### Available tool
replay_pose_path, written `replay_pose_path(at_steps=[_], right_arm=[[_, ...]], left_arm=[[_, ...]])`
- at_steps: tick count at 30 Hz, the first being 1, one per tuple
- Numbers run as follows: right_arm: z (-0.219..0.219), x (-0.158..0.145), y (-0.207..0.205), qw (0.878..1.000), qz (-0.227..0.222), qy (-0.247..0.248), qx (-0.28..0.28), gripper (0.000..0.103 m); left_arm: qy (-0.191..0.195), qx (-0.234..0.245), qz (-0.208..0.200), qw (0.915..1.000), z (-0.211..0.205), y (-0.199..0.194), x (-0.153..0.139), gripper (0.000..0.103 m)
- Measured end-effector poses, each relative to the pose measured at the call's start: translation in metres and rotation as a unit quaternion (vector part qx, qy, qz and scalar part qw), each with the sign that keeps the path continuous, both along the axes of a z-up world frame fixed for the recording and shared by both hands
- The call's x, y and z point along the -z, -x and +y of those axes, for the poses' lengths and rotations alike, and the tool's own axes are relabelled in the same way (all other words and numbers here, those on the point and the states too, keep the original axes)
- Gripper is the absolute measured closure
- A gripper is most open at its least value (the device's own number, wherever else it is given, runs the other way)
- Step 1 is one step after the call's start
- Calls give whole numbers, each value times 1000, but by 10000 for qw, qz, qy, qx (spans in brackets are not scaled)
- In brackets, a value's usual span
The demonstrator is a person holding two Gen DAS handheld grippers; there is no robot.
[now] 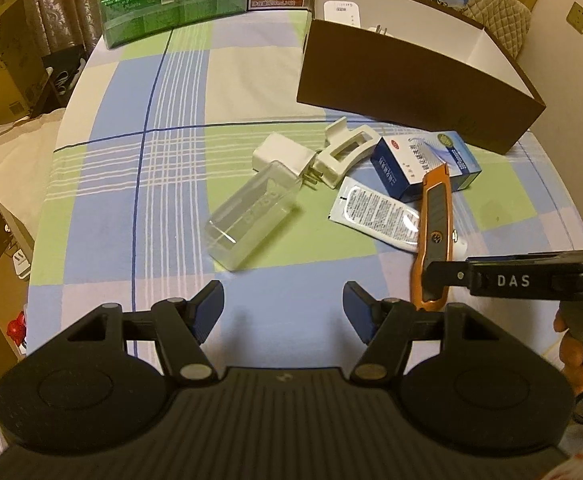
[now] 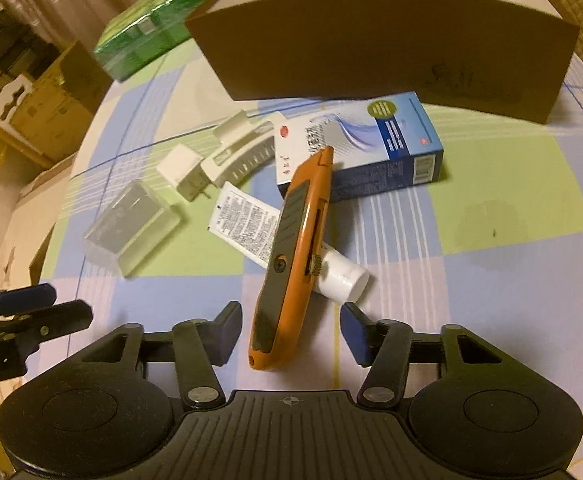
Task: Organize rigid objects
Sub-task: 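Move right tool down toward the orange utility knife while left tool approaches the clear plastic case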
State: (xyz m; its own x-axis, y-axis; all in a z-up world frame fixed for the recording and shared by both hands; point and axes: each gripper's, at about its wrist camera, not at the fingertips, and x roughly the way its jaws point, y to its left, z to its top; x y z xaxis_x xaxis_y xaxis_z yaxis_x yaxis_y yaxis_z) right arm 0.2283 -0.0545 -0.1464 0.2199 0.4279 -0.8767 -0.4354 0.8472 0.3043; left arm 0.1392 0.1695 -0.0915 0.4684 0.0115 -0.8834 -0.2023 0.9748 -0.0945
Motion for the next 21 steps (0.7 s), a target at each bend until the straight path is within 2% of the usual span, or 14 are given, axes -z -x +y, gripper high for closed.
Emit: replay_pose_path(at_steps=[13, 21], right_arm=[[12, 18, -2, 9986, 96, -15, 519, 64], [18, 21, -4, 9967, 45, -22, 808, 65]], left_arm=[[-13, 254, 49, 9997, 16, -3, 7, 41], [-16, 398, 81, 9992, 20, -5, 11, 41]])
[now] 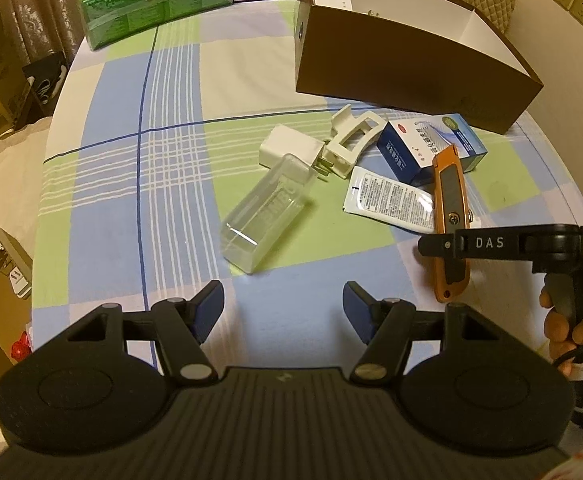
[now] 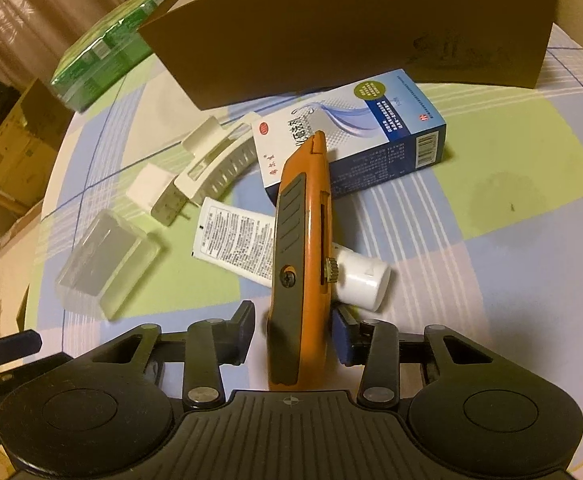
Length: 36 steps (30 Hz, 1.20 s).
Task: Organize rigid objects
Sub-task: 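Move right tool down toward the orange utility knife while left tool approaches the clear plastic case, then close right tool on the orange knife while left tool grasps the clear plastic case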
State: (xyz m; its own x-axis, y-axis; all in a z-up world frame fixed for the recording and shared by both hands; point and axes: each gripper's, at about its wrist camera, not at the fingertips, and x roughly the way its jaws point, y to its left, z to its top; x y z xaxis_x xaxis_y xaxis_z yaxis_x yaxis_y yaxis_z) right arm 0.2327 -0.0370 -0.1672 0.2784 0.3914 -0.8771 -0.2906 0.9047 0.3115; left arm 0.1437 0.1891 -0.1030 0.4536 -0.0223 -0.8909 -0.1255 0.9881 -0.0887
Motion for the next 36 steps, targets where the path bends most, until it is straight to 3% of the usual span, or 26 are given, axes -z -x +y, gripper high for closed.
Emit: replay_pose_path(at_steps=[3, 11, 16, 23, 28, 36], right_arm=[[1, 0, 1, 9999, -60, 110, 79, 73], [1, -1, 5, 9996, -163, 251, -9, 75], [-4, -4, 6, 9998, -155, 131, -21, 75], [-17, -15, 9, 9997, -242, -3, 37, 77], [-23, -26, 12, 9991, -386, -193, 31, 88], [-21, -29, 14, 9985, -475, -60, -272, 88]], left_arm=[[-16, 60, -8, 10000, 0, -1, 1, 41], [-133, 208, -66, 9997, -2, -4, 3, 41], [-509, 475, -262, 9972, -1, -7, 2, 42], [-577, 763, -340, 9948, 8, -21, 5, 41], [-676, 980, -304, 9924, 9, -32, 13, 41], [-749, 1087, -256, 9909, 9, -49, 21, 41]])
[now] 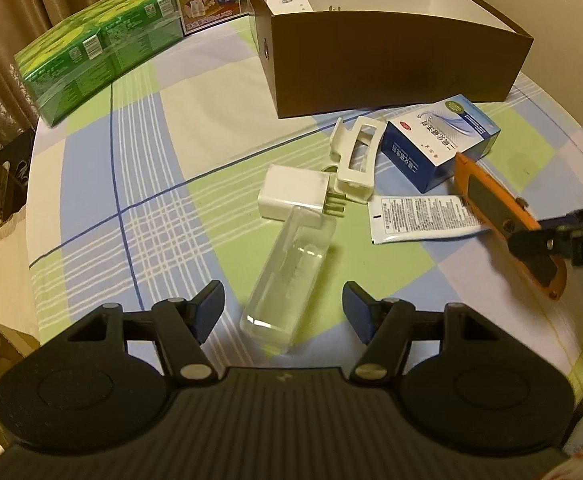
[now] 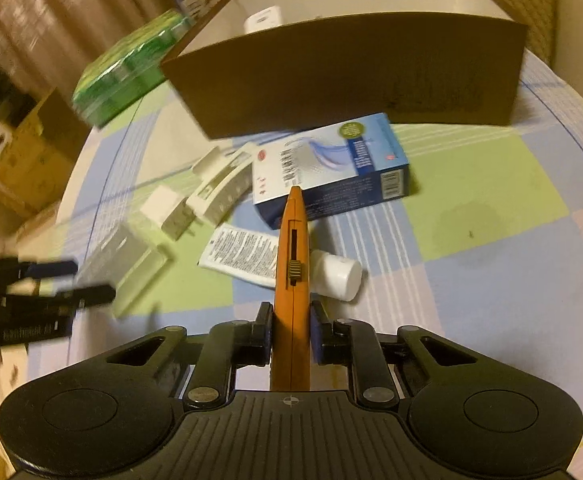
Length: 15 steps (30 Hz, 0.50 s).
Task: Organize rigid objects
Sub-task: 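Close right tool on the orange knife while left tool grasps the clear plastic case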
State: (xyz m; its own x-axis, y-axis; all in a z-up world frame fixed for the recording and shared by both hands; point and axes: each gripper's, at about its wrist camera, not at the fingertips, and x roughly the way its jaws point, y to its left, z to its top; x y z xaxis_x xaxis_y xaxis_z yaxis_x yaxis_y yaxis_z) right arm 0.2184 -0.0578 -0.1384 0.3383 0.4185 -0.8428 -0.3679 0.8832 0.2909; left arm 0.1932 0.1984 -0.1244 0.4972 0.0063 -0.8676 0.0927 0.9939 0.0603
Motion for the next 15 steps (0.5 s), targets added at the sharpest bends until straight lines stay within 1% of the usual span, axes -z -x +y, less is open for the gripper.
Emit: replay_pose_path(at_steps=[3, 6, 7, 9, 10, 11, 12, 13, 15], right_arm=[[12, 5, 2, 9992, -52, 224, -334, 88], [23, 14, 3, 9977, 32, 349, -574, 88], [25, 16, 3, 9973, 49, 384, -628, 88], [29, 20, 3, 9965, 61, 442, -708, 88], [31, 22, 3, 9961, 71, 468, -740, 88], [33, 24, 3, 9958, 94, 496, -758, 88], [34, 25, 3, 9957, 92, 504, -773, 88], [35, 26, 3, 9955, 84, 508, -795, 88], [35, 26, 2, 9954, 82, 508, -806, 88]], left_arm=[[-16, 41, 13, 10000, -2, -7, 3, 41], [-45, 83, 68, 9999, -5, -13, 8, 42], [-53, 100, 93, 9999, -6, -15, 10, 43], [-47, 133, 133, 9998, -7, -19, 13, 47], [-40, 145, 163, 9998, -8, -21, 15, 54], [-35, 148, 187, 9997, -8, -22, 17, 63], [-25, 141, 207, 9997, -8, -23, 18, 67], [-11, 126, 229, 9997, -8, -24, 20, 75], [3, 63, 247, 9997, -8, -24, 22, 77]])
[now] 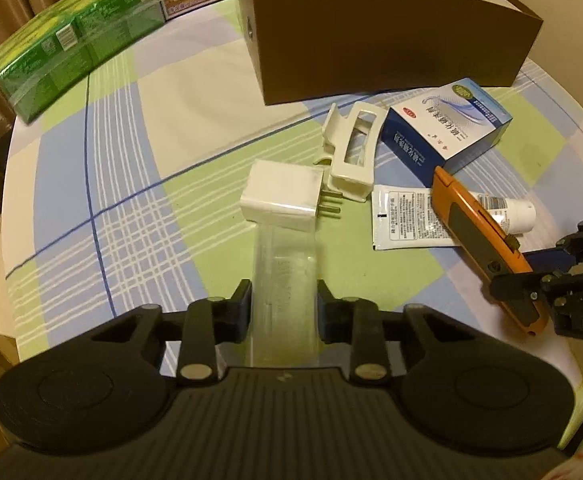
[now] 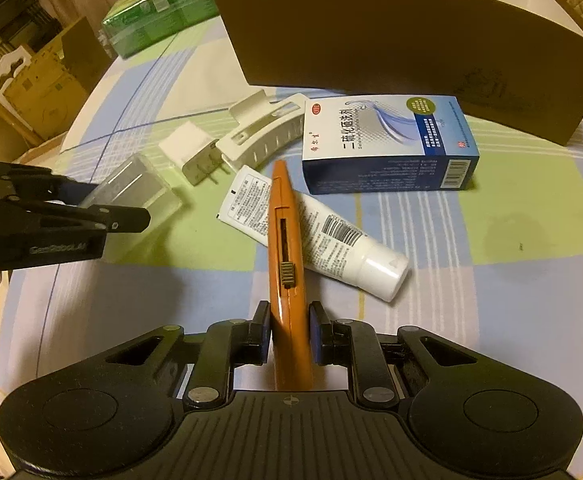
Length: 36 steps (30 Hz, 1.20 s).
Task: Organize rigid objects
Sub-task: 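Close right tool on the orange knife while left tool grasps the clear plastic case, then lift the knife with right tool and the case with left tool over the brown box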
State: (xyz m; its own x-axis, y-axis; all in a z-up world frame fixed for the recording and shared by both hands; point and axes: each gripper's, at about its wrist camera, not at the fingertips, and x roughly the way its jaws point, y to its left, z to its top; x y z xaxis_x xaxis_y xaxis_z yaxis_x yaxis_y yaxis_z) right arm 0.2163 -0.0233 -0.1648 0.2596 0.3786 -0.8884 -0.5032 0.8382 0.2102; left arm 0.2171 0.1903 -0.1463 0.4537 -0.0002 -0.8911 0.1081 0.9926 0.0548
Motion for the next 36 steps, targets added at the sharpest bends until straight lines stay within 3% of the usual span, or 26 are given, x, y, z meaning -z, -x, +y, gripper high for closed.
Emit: replay_pose_path(at_steps=[12, 27, 36], right_arm=[[10, 2, -6, 9998, -45, 97, -150, 88], [36, 9, -3, 9964, -458, 326, -639, 88], [23, 7, -3, 9978, -221, 72, -615, 88]], left_arm=[[379, -620, 222, 9971, -10, 18, -3, 76], [378, -660, 205, 9969, -15, 18, -2, 76], [415, -642, 169, 9969, -23, 24, -4, 77]])
